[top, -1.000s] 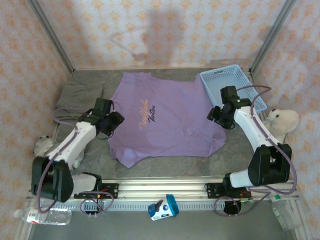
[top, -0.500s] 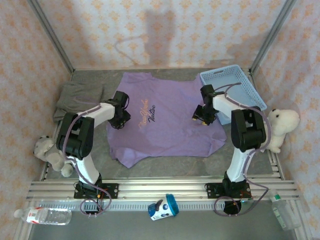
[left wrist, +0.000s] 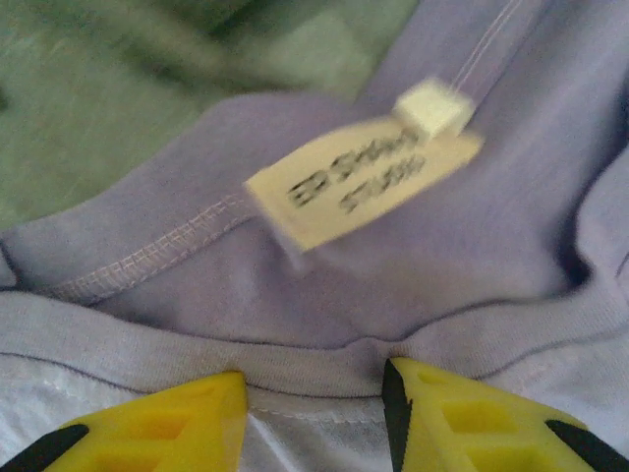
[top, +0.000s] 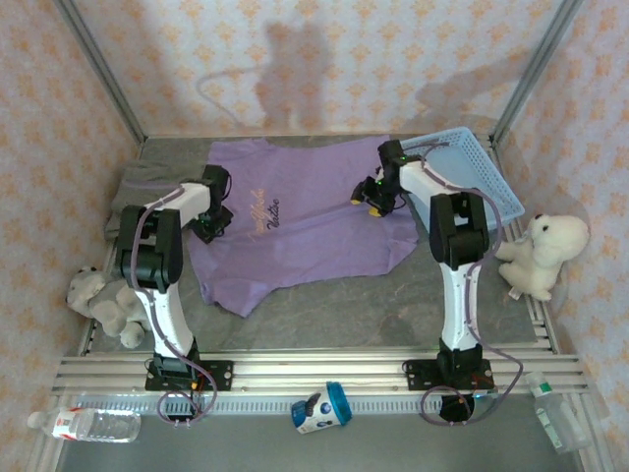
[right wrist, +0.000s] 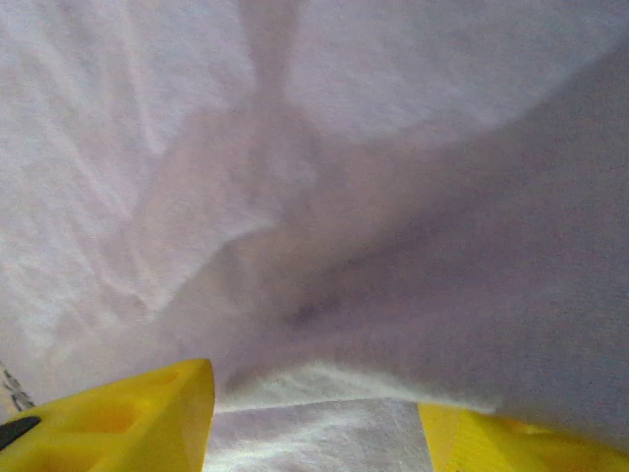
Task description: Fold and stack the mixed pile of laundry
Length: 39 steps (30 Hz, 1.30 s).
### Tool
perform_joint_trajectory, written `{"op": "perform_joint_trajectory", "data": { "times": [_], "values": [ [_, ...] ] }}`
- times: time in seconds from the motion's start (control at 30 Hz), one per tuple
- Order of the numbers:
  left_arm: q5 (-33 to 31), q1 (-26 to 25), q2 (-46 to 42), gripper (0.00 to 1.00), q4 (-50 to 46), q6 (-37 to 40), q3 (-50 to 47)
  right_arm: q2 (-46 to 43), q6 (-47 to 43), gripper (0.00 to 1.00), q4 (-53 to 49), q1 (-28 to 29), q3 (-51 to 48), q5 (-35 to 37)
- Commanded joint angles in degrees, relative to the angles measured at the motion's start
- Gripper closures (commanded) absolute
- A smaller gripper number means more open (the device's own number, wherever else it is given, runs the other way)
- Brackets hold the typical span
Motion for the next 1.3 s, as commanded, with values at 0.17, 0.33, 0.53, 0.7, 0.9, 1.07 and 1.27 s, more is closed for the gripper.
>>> {"op": "perform_joint_trajectory", "data": {
  "times": [0.17, 0.33, 0.53, 0.7, 0.9, 1.07, 1.27],
  "values": [
    [-1.95, 0.75, 5.81, 0.46, -9.69, 9.70, 15.98, -6.74, -6.45, 0.39, -11.37, 0.32, -2.47, 13.00],
    [2.16, 0.16, 1.79, 0.39, -10.38, 12.38, 14.15, -17.95, -6.09, 0.40, -10.45, 0.34, -17.97, 19.88],
    [5.00, -3.44, -9.40, 0.33, -6.48, 10.81, 1.93, -25.47, -3.64, 0.39, -7.33, 0.40, -29.92, 20.72],
    [5.81, -5.71, -10.82, 0.33, -1.23, 5.93, -7.30, -24.25, -2.45, 0.39, -5.71, 0.47, -31.96, 20.09],
    [4.65, -5.85, -7.45, 0.35, 2.29, 2.71, -12.62, -22.22, -0.93, 0.45, -7.53, 0.78, -30.40, 24.65],
    [1.39, -5.51, -5.55, 0.38, 0.64, 2.92, -12.18, -27.90, 1.64, 0.58, -11.67, -0.79, -35.62, 33.30],
    [0.66, -4.97, -5.34, 0.38, -1.48, 4.44, -10.54, -36.05, 2.75, 0.58, -11.62, -9.68, -46.89, 26.84]
  ]
}}
